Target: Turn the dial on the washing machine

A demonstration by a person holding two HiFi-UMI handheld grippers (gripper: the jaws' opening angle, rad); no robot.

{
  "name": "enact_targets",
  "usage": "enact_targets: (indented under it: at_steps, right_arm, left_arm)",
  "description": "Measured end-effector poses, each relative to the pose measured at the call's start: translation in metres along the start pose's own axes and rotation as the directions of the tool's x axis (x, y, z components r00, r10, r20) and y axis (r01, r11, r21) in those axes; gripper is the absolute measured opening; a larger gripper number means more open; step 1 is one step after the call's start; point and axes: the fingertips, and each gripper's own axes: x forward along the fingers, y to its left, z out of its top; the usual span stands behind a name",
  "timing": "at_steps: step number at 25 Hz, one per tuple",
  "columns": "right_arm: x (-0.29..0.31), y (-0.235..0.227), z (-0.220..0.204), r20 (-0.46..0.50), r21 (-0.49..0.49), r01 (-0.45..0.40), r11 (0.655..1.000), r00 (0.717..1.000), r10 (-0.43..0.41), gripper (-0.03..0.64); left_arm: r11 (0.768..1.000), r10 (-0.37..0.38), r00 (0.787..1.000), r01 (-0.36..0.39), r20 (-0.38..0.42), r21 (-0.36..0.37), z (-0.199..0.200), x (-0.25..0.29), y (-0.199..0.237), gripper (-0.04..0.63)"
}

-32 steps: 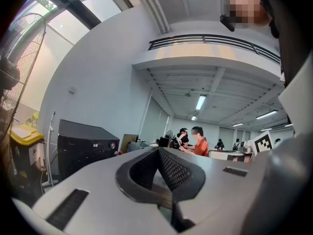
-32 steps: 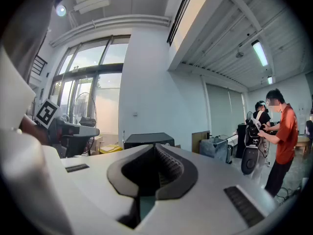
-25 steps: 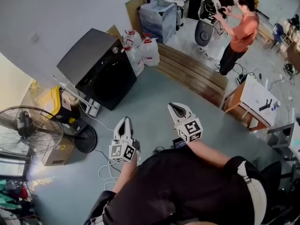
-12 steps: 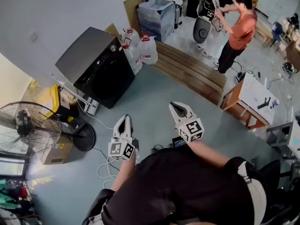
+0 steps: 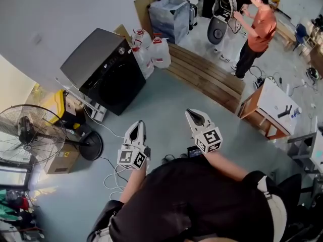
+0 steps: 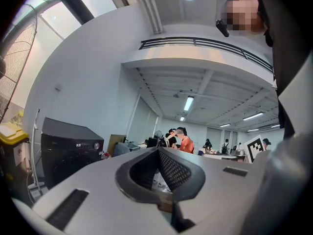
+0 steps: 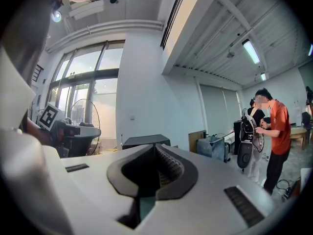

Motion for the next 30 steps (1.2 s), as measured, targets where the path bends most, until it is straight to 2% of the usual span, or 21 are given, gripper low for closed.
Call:
enact_targets:
  at_steps: [16,30]
  right_arm:
    - [-0.033,-0.035,-0.028,-0.025,0.041,-0.023,0.999,0.999,0.024,0.025]
    - [-0.025,-0.042,-0.025,-0.011,0.052,-0.031,0.998,0.999,0.032,0.026]
  left_arm:
    - [0.999,0.027,0.999,-0.028,-0.045,-0.020,-0.029,0.010,-0.037,0.014]
    - [0.999,0.047,0.998,-0.048,-0.047,-0.020,-0.030,0.015,-0.032,0.014]
